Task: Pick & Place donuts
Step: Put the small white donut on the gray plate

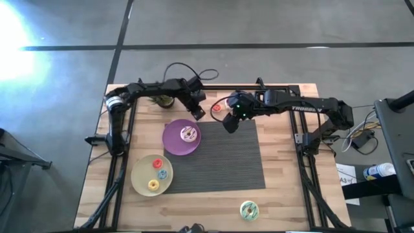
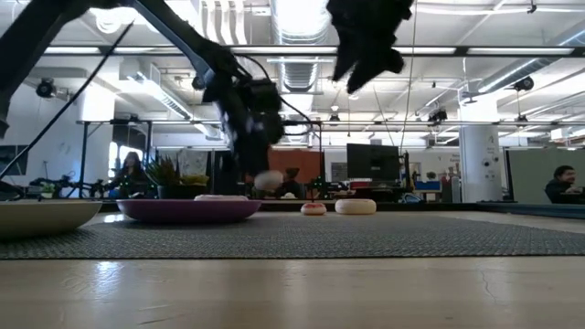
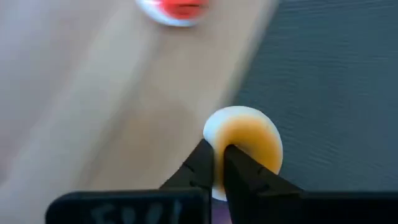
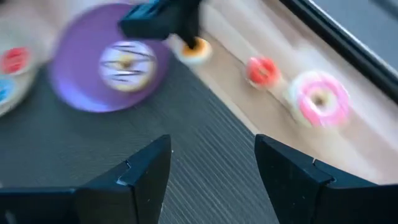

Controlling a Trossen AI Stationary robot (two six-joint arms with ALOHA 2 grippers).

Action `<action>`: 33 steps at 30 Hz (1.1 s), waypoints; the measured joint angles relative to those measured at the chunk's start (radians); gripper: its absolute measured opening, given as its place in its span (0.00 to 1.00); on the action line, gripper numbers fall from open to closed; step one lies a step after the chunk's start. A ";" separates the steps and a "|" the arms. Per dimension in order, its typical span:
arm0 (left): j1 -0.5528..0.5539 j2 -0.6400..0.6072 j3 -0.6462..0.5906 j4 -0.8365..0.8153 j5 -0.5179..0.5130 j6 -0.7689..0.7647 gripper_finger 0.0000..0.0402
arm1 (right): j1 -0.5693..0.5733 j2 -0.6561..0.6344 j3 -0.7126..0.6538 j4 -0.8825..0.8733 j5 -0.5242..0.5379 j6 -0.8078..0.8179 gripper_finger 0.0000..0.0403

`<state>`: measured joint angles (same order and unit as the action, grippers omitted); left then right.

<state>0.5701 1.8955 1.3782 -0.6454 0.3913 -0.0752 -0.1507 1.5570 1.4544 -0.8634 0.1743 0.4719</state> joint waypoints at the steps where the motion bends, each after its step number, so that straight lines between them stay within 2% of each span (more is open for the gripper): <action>1: 0.009 -0.019 0.002 -0.028 0.075 -0.003 0.00 | 0.010 0.000 0.000 0.035 -0.019 -0.057 0.56; 4: 0.049 -0.075 -0.001 -0.102 0.352 -0.025 0.00 | 0.052 0.000 0.000 0.143 -0.065 -0.236 0.55; 6: 0.070 -0.111 -0.005 -0.143 0.501 -0.033 0.00 | 0.086 0.005 0.002 0.217 -0.079 -0.408 0.55; 9: 0.090 -0.156 -0.007 -0.173 0.641 -0.043 0.00 | 0.138 0.009 0.002 0.295 -0.069 -0.669 0.55; 12: 0.082 -0.188 -0.007 -0.164 0.731 -0.072 0.00 | 0.168 0.020 0.002 0.372 -0.011 -0.786 0.55; 17: 0.037 -0.212 -0.008 -0.117 0.755 -0.118 0.00 | 0.164 0.032 0.005 0.399 0.015 -0.854 0.56; 22: -0.013 -0.216 -0.008 -0.061 0.759 -0.173 0.00 | 0.164 0.032 0.003 0.397 0.042 -0.846 0.56; 29: -0.071 -0.216 -0.008 0.102 0.766 -0.285 0.00 | 0.167 0.056 0.000 0.397 0.042 -0.830 0.56; 33: -0.078 -0.216 -0.008 0.119 0.767 -0.298 0.00 | 0.170 0.064 0.000 0.392 0.039 -0.815 0.56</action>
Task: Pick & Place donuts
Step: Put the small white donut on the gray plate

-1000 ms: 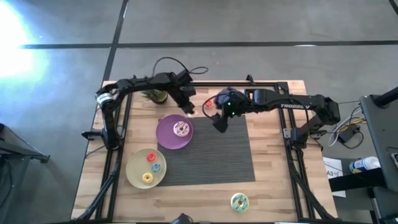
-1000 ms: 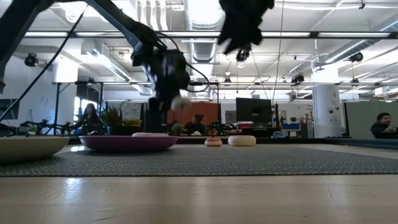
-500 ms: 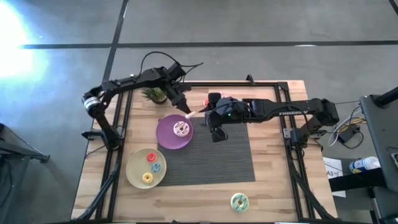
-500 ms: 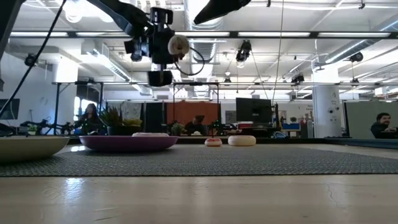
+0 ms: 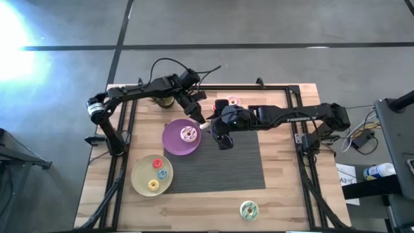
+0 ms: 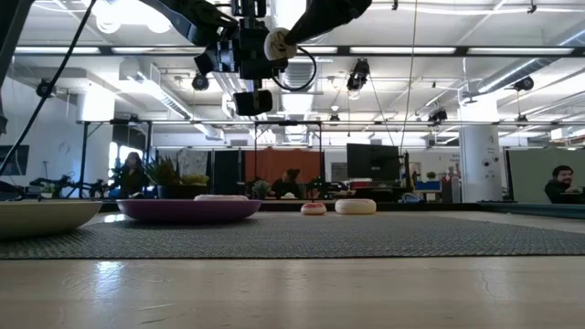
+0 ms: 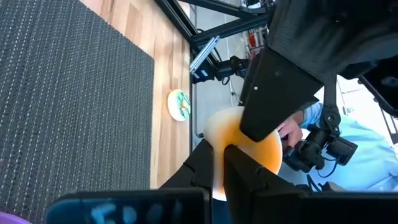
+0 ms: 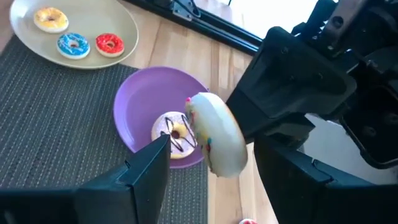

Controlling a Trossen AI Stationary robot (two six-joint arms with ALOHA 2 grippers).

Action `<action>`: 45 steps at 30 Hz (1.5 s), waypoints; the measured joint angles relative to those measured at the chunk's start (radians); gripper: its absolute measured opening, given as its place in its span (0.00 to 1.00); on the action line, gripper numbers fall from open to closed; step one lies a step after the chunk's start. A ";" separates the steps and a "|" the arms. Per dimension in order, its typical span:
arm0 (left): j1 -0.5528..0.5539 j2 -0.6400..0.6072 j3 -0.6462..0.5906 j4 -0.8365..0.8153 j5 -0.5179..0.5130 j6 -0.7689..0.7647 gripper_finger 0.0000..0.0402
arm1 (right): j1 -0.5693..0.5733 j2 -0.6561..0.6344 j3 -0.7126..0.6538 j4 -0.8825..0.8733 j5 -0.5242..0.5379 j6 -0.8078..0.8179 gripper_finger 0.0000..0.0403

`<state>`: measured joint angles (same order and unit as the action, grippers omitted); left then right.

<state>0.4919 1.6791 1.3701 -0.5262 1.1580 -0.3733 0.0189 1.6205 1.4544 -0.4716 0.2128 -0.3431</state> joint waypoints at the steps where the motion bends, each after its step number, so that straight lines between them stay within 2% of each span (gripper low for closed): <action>1: 0.000 0.000 0.000 0.000 0.000 0.000 0.00 | 0.002 0.003 0.000 0.006 0.000 0.000 0.56; 6: 0.000 0.000 -0.001 -0.001 -0.001 0.009 0.00 | 0.003 0.005 0.000 0.004 -0.001 0.054 0.54; 10: -0.003 0.000 -0.001 -0.006 -0.004 0.026 0.00 | 0.000 0.011 0.000 0.000 -0.001 0.130 0.49; 16: -0.005 0.000 -0.002 -0.021 -0.008 0.047 0.00 | 0.000 0.019 0.000 -0.011 0.000 0.166 0.34; 22: -0.017 0.000 -0.026 -0.029 -0.064 0.069 0.01 | 0.000 0.021 0.000 -0.025 -0.004 0.228 0.18; 28: -0.023 0.000 -0.044 -0.019 -0.181 0.068 0.15 | -0.001 0.023 -0.002 -0.052 -0.011 0.290 0.06; 33: -0.023 -0.001 -0.045 -0.023 -0.244 0.066 0.30 | -0.001 0.023 -0.002 -0.089 -0.023 0.368 0.04; 36: -0.023 -0.011 -0.049 -0.034 -0.278 0.082 0.34 | -0.005 0.023 -0.004 -0.104 -0.057 0.431 0.04; 39: -0.024 -0.048 -0.052 -0.067 -0.405 0.132 0.35 | -0.010 0.017 -0.008 -0.109 -0.100 0.518 0.04; 45: -0.065 -0.193 -0.059 -0.130 -0.809 0.224 0.35 | -0.019 0.020 -0.009 -0.111 -0.149 0.671 0.04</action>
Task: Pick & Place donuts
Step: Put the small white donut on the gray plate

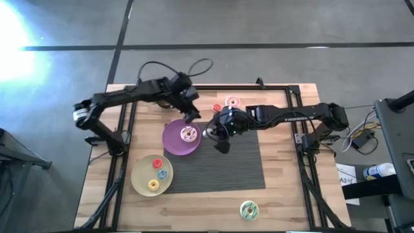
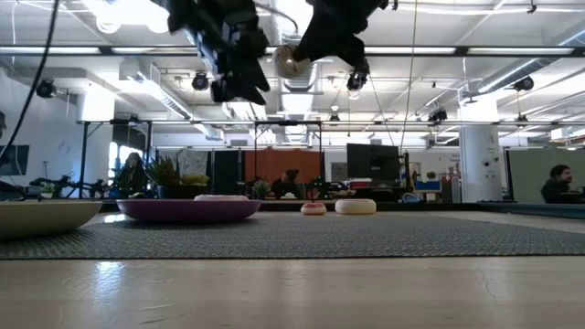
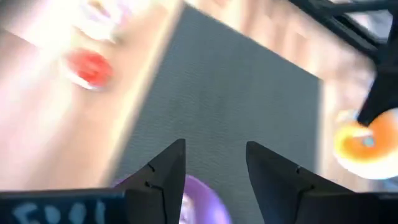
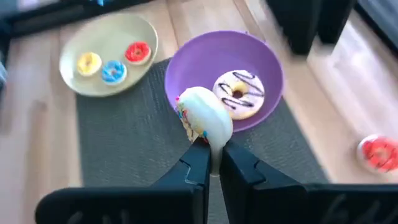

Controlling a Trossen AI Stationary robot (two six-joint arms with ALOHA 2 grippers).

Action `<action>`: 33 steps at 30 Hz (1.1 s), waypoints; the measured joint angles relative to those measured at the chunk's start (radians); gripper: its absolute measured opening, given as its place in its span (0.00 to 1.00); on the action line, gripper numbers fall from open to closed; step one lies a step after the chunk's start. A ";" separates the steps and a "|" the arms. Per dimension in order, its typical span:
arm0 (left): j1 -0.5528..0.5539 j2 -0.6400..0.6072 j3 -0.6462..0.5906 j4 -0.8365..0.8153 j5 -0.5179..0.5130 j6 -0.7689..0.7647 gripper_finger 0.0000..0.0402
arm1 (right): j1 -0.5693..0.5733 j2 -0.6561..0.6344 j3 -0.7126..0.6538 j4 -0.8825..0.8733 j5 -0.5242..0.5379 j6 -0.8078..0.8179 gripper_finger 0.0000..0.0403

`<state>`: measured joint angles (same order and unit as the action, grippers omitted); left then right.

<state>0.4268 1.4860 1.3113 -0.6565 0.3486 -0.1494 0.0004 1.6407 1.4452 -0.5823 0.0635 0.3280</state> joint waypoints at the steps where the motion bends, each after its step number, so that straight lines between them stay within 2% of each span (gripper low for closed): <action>1: -0.011 -0.037 -0.008 0.004 -0.057 0.012 0.35 | -0.006 0.008 0.000 0.005 -0.015 0.043 0.04; 4: -0.052 -0.147 -0.040 0.006 -0.179 0.026 0.35 | -0.036 0.051 0.000 0.025 -0.112 0.165 0.04; 8: -0.113 -0.298 -0.113 0.004 -0.291 0.009 0.35 | -0.064 0.152 0.004 0.124 -0.254 0.270 0.04; 15: -0.207 -0.550 -0.282 0.010 -0.454 -0.124 0.35 | -0.065 0.361 0.115 0.291 -0.437 0.377 0.04; 22: -0.234 -0.744 -0.421 0.009 -0.488 -0.237 0.35 | -0.065 0.581 0.386 0.305 -0.546 0.389 0.04; 27: -0.234 -0.839 -0.468 -0.002 -0.487 -0.246 0.35 | -0.063 0.755 0.624 0.294 -0.622 0.434 0.04; 31: -0.234 -0.888 -0.468 -0.120 -0.486 -0.248 0.35 | -0.049 0.874 0.811 0.254 -0.632 0.458 0.04; 33: -0.234 -0.906 -0.469 -0.208 -0.476 -0.267 0.35 | -0.039 0.910 0.893 0.209 -0.601 0.457 0.04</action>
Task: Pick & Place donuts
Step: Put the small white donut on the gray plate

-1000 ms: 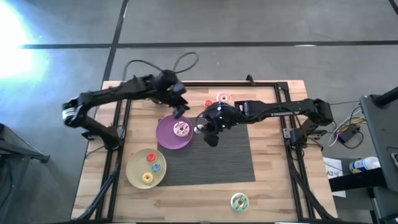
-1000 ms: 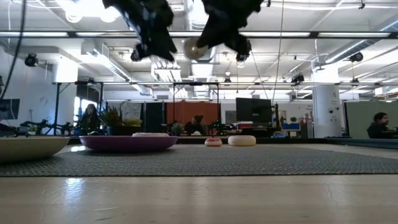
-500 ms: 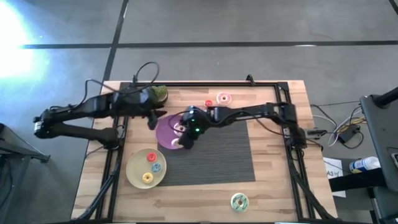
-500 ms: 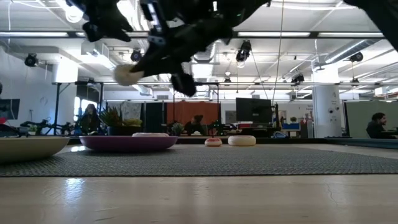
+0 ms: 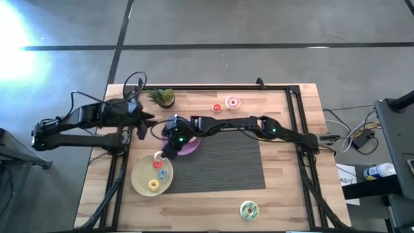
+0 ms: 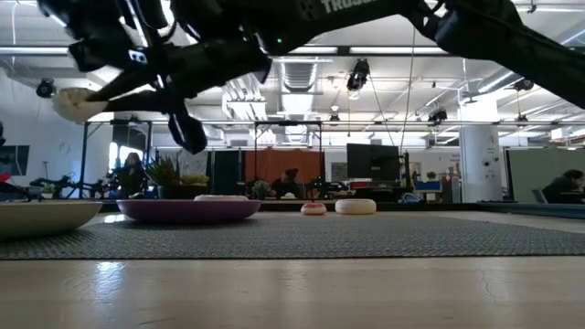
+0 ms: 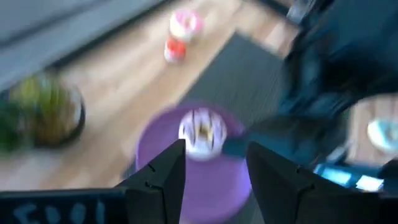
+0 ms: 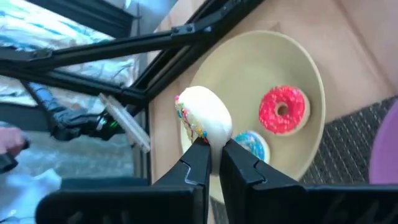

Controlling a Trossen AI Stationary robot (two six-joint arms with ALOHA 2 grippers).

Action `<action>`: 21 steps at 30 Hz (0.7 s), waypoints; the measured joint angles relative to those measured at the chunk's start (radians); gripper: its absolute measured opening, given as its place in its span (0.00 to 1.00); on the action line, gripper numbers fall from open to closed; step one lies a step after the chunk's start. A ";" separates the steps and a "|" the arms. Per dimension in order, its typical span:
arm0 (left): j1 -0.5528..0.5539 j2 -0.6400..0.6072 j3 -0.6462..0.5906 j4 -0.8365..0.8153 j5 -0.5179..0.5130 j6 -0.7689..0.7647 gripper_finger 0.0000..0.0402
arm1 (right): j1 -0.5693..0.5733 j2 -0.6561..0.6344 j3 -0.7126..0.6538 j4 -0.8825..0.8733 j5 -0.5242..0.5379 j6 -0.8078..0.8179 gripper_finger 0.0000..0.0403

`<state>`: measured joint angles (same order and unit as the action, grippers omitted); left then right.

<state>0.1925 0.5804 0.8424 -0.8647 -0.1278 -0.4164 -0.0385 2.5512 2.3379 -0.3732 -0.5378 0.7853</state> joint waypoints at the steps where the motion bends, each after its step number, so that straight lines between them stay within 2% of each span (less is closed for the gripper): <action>1: 0.000 -0.005 -0.003 -0.041 0.017 -0.019 0.35 | 0.005 0.010 0.020 -0.017 0.025 -0.005 0.04; 4: 0.000 -0.014 -0.030 -0.120 0.084 -0.090 0.35 | 0.011 -0.012 -0.004 -0.015 0.086 0.009 0.04; 7: -0.001 -0.028 -0.079 -0.116 0.210 -0.123 0.35 | 0.011 -0.031 -0.005 -0.060 0.131 0.004 0.04; 14: -0.002 -0.044 -0.219 0.042 0.507 -0.192 0.35 | 0.016 -0.044 -0.005 -0.092 0.167 0.009 0.04; 21: -0.006 -0.046 -0.295 0.083 0.557 -0.216 0.35 | 0.017 -0.044 -0.006 -0.093 0.238 0.008 0.04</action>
<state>0.1866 0.5340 0.5474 -0.7818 0.4293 -0.6322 -0.0216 2.5069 2.3322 -0.4664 -0.2997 0.7937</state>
